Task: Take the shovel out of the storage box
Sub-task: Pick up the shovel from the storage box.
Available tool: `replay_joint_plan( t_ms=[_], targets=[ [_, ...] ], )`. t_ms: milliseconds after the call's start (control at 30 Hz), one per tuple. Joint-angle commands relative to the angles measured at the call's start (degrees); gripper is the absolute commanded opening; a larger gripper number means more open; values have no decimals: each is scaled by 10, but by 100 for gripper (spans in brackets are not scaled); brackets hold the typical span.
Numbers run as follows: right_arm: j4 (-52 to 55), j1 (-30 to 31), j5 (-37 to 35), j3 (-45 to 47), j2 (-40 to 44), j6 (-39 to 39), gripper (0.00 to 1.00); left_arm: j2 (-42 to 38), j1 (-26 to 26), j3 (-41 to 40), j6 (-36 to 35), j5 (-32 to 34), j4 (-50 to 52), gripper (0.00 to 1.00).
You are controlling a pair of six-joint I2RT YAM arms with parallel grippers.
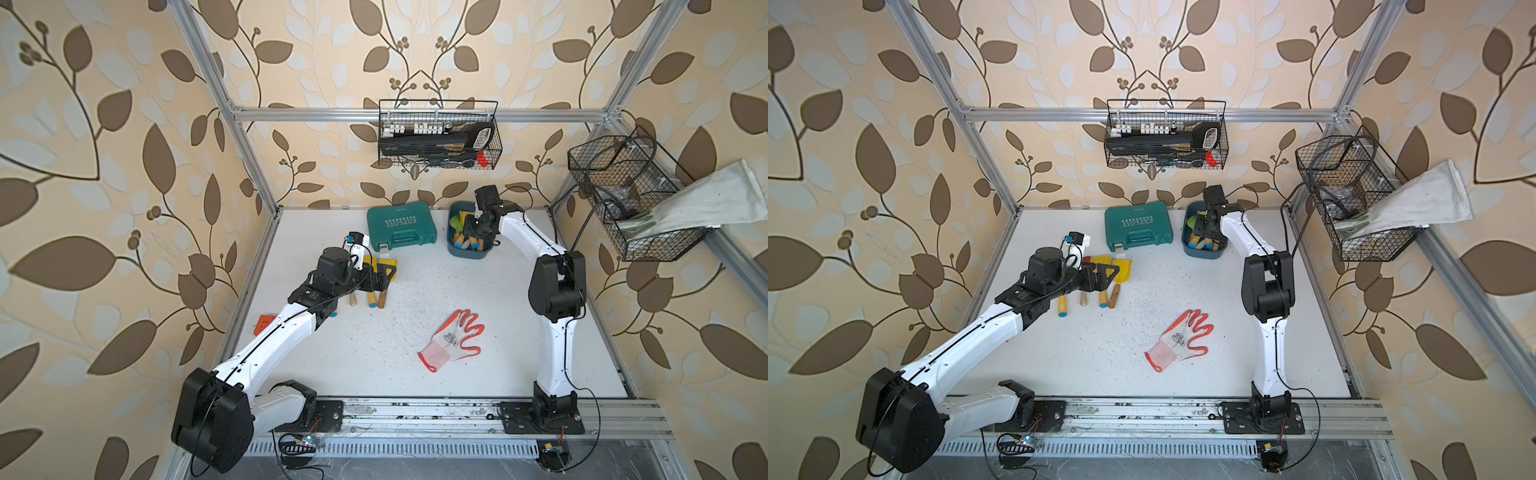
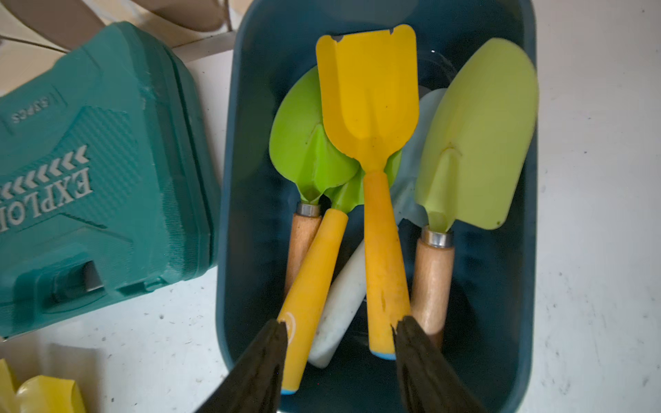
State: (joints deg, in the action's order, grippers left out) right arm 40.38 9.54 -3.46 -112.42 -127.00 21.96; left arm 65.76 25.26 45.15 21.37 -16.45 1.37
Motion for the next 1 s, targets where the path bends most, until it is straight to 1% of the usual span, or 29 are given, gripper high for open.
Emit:
replay_joint_plan(
  t_ms=[0, 100, 300, 433, 533, 867, 967],
  targets=[
    [30, -5, -29, -30, -24, -21, 51, -13, 6, 0, -10, -30, -50, 99],
    [40, -9, -25, -44, -40, -24, 48, -1, 5, 4, -8, -27, -51, 99],
    [54, -12, -20, -65, -67, -28, 48, 12, 8, 9, -8, -29, -60, 99],
    [69, -15, -16, -88, -90, -31, 43, 12, 12, 20, -11, -37, -46, 99],
    [70, -16, -12, -94, -101, -32, 37, 8, 12, 18, -12, -21, -41, 99],
    [67, -17, -6, -91, -107, -30, 32, 5, 12, 11, -2, -13, -48, 97],
    [70, -17, -9, -97, -108, -30, 25, 3, 11, 11, -3, -11, -44, 97]
  ],
)
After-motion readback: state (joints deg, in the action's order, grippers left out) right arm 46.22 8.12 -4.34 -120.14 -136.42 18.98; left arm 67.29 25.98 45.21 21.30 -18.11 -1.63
